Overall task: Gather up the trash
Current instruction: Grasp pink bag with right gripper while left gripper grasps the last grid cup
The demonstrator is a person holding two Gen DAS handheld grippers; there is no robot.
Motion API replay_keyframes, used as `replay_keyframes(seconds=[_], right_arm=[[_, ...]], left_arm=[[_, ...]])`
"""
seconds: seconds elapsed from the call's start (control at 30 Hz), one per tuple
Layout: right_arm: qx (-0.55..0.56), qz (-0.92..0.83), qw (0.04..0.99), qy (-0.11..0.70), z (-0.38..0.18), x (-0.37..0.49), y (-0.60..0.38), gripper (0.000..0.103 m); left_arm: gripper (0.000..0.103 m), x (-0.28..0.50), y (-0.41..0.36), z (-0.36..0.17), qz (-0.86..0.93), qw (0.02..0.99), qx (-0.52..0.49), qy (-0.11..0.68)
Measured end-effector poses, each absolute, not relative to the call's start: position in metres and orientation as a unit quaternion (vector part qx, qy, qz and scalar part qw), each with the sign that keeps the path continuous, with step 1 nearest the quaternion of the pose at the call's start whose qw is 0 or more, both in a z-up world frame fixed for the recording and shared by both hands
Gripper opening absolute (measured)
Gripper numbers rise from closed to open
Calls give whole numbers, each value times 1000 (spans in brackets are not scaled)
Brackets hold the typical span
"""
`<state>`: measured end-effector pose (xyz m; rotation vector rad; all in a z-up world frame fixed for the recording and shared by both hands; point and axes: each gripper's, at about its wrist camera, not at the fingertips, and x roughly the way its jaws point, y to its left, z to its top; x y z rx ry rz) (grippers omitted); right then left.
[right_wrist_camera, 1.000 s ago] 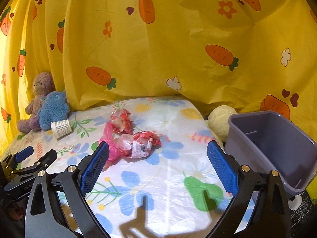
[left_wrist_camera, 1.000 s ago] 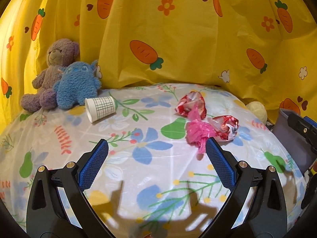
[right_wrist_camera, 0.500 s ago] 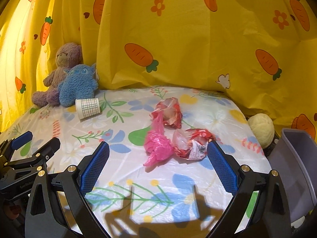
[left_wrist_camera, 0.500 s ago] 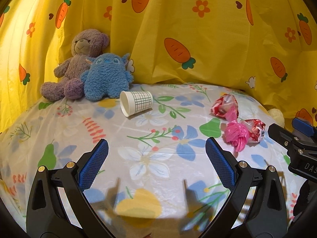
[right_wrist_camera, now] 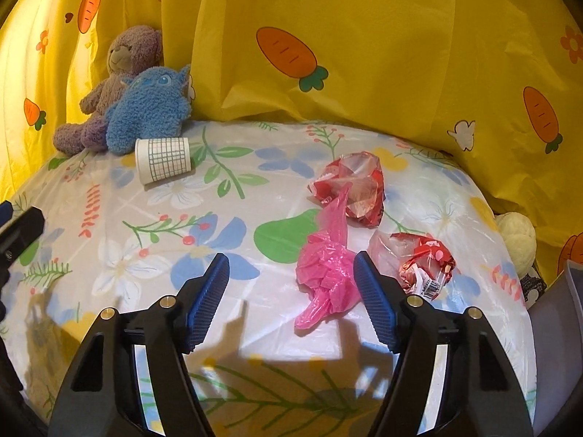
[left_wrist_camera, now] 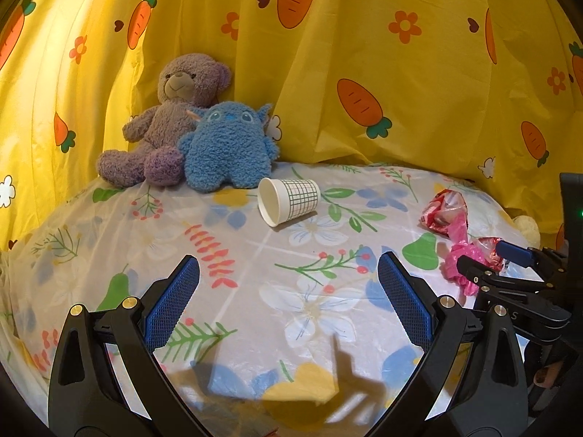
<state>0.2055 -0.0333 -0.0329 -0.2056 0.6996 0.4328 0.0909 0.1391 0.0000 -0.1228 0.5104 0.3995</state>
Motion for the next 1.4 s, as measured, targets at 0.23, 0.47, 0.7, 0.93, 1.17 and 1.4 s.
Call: replay_keyframes(seconds=[0.23,0.47,0.7,0.93,1.17,1.4], right_arm=[[-92,193,907,364,-49,226,-47,48],[-100,195,898,382,-63,235,-47,25],[-64,222,908,349,-44,222,-56,20],[-37,228,917,326,-26,212,-69,20],[-30,234,918,319,-20,204,-78,20],[-29,236,918,316,-20,201,-82,21]], left_arm=[[97,100,136,13,183,951,-57,244],[97,111,134,28,161,958,-55,231],[97,134,156,31,150,969,-51,190],[72,187,196,7,126,959,-113,228],[52,232,217,-26,119,940,-144,286],[28,251,236,-47,98,925,-195,310]])
